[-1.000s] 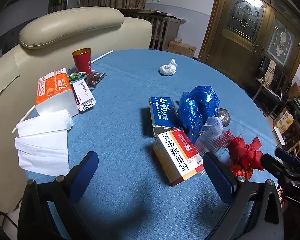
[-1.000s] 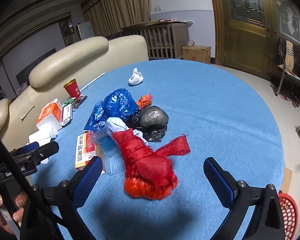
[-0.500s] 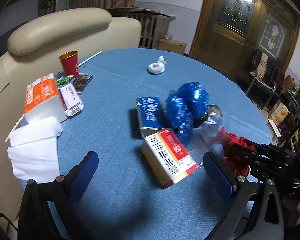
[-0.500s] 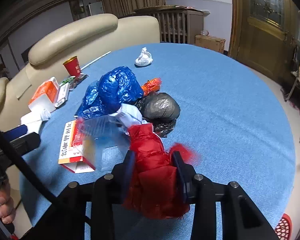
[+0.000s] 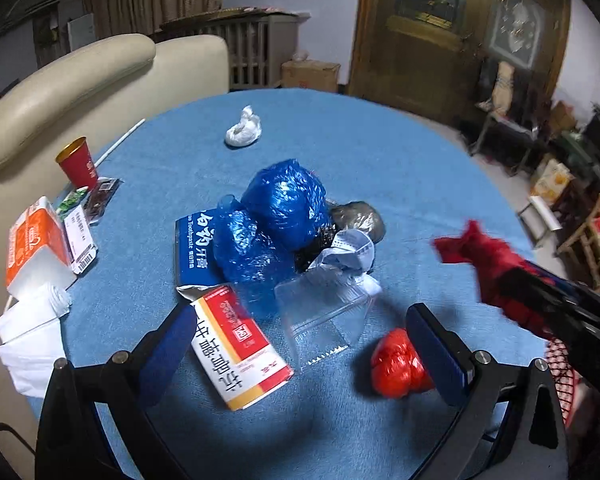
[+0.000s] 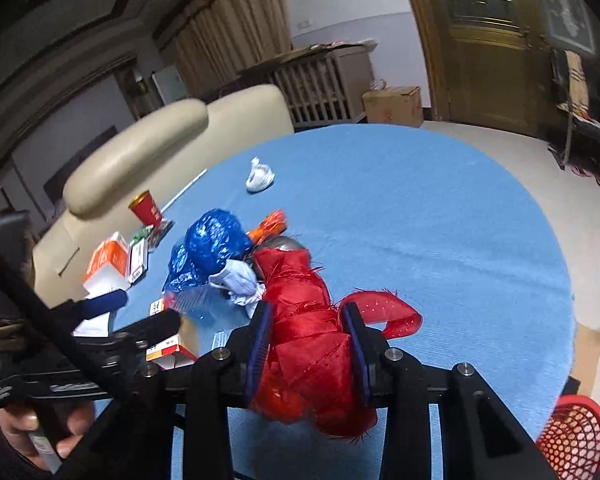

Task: Collect trash
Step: 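Grasp the red bag with the right gripper while the left grasps the clear plastic box, then carry both items to the red wastebasket and open both grippers over it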

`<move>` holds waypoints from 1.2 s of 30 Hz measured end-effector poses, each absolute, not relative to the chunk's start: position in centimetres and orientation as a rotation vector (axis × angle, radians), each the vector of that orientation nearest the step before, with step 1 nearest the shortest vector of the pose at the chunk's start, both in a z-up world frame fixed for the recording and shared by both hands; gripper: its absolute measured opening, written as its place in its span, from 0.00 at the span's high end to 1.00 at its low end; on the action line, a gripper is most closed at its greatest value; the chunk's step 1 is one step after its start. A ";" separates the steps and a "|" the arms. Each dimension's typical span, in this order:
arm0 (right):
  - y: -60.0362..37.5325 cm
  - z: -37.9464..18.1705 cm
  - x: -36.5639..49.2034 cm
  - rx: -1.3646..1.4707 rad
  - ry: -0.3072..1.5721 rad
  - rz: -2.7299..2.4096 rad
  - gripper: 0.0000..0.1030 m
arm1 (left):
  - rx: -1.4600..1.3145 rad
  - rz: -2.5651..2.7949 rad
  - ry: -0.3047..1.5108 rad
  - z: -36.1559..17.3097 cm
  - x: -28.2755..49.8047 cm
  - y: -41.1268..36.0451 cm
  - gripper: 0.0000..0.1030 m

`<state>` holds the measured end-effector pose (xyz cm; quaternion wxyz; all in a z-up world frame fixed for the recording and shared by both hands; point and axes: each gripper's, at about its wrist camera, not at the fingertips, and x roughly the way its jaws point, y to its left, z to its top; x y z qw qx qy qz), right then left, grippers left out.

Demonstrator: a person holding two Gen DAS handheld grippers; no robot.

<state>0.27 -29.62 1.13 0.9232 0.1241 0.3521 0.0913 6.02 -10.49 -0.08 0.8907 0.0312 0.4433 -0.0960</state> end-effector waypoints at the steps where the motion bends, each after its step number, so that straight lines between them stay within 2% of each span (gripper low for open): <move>1: -29.8 1.2 0.1 0.258 0.720 0.184 0.63 | 0.064 -0.187 0.927 -0.3 6.2 -10.9 0.00; 8: -32.3 0.5 -1.2 0.307 0.710 0.161 0.63 | 0.105 -0.092 0.975 -1.9 7.9 -12.7 0.01; 9: -32.5 0.3 -1.2 0.313 0.712 0.160 0.63 | 0.112 -0.088 0.978 -2.1 8.0 -12.7 0.06; 10: -32.7 0.2 -1.4 0.316 0.712 0.160 0.63 | 0.121 -0.080 0.986 -2.4 8.1 -12.8 0.19; 11: -32.8 0.0 -1.5 0.321 0.713 0.160 0.63 | 0.112 -0.092 1.002 -2.8 8.2 -12.6 0.27; 12: -32.9 -0.1 -1.7 0.324 0.714 0.160 0.63 | 0.090 -0.113 1.024 -3.1 8.4 -12.4 0.44; 17: -33.0 -0.5 -2.4 0.335 0.716 0.162 0.63 | 0.080 -0.146 0.979 -2.0 7.1 -11.9 0.45; 28: -31.8 0.9 -4.1 0.315 0.680 0.168 0.63 | -0.010 -0.197 0.810 4.1 1.9 -8.2 0.45; 36: -29.6 1.7 -5.5 0.298 0.677 0.182 0.63 | -0.044 -0.179 0.794 4.3 -0.9 -4.8 0.45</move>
